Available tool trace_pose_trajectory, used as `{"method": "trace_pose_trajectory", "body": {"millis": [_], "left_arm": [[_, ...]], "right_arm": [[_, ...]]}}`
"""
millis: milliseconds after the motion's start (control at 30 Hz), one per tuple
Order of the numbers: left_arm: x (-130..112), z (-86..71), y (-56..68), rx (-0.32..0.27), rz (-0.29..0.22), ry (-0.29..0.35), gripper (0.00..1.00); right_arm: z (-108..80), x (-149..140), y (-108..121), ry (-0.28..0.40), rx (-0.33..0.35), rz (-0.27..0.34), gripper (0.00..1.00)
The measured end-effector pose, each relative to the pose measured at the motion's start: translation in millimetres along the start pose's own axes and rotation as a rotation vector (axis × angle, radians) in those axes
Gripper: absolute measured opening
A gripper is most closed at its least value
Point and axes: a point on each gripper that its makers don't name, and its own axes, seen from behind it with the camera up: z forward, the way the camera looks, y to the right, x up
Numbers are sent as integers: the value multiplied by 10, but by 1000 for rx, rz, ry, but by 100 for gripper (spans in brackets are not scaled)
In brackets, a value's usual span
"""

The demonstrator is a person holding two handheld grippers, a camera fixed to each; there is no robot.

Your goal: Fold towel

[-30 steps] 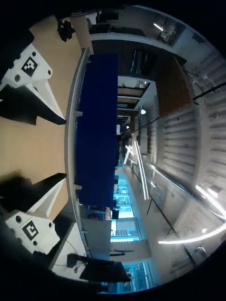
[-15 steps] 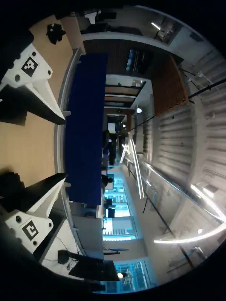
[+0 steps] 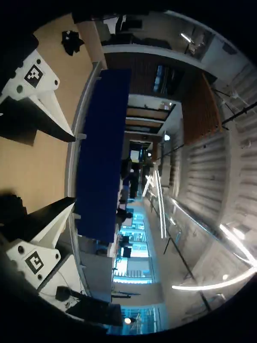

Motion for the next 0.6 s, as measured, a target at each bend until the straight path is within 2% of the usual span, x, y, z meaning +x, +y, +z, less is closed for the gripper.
{"method": "trace_pose_trajectory", "body": {"millis": [367,467,600], "left_arm": [[-334,0,447,-218,54,-158,89],[-389,-5,513,-256,54,-183,89],[-456,12,528,-273,60,-202,89]], "right_arm": [[-62,-283,-572,-184,261,-138,100],[-90,-319,-684,-214,318,-154,100],[-106,-371,-757,-237,354,-168,100]]}}
